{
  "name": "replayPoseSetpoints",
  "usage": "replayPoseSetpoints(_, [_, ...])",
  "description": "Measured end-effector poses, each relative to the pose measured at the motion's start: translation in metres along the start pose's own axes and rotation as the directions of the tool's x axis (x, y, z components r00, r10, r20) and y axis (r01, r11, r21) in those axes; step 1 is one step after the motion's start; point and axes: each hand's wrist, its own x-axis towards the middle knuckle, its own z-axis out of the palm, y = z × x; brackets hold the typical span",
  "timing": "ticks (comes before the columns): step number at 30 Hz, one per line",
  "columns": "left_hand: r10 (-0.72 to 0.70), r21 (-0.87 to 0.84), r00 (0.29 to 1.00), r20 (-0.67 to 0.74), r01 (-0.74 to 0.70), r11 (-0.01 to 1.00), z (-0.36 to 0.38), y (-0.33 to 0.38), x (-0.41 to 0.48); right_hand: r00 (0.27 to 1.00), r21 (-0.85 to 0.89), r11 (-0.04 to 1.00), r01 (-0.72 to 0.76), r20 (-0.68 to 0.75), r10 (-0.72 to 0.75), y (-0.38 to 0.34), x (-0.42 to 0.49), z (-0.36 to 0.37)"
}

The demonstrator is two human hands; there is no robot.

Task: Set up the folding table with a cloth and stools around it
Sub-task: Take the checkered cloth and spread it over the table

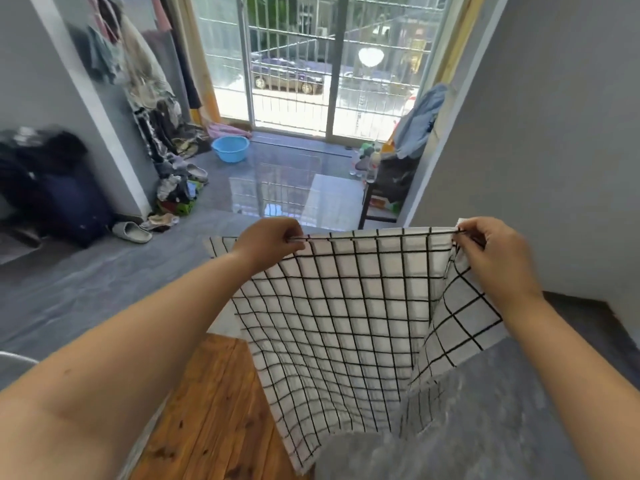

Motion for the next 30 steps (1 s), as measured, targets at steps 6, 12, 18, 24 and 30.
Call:
replayPoseSetpoints(6, [0.040, 0.083, 0.991, -0.124, -0.030, 0.996, -0.047, -0.036, 0.029, 0.996, 0.005, 0.996, 0.091, 0.006, -0.091, -0.032, 0.025, 0.031])
replayPoseSetpoints(12, [0.173, 0.183, 0.972, -0.161, -0.143, 0.973, -0.101, -0.090, 0.031, 0.983, -0.006, 0.985, 0.171, 0.075, -0.170, -0.068, 0.029, 0.064])
replayPoseSetpoints(18, [0.170, 0.239, 0.976, -0.134, -0.134, 0.962, -0.129, -0.159, 0.006, 0.987, -0.016, 0.993, 0.120, 0.108, -0.118, -0.104, 0.011, 0.099])
replayPoseSetpoints(24, [0.031, 0.278, 0.992, -0.122, 0.004, 0.960, -0.127, -0.231, -0.035, 0.976, -0.058, 0.998, 0.032, 0.217, -0.018, -0.107, -0.018, 0.131])
replayPoseSetpoints(30, [-0.070, 0.288, 0.996, -0.059, 0.084, 0.954, -0.103, -0.291, -0.078, 0.970, -0.243, 0.968, -0.054, 0.216, 0.108, -0.099, -0.058, 0.160])
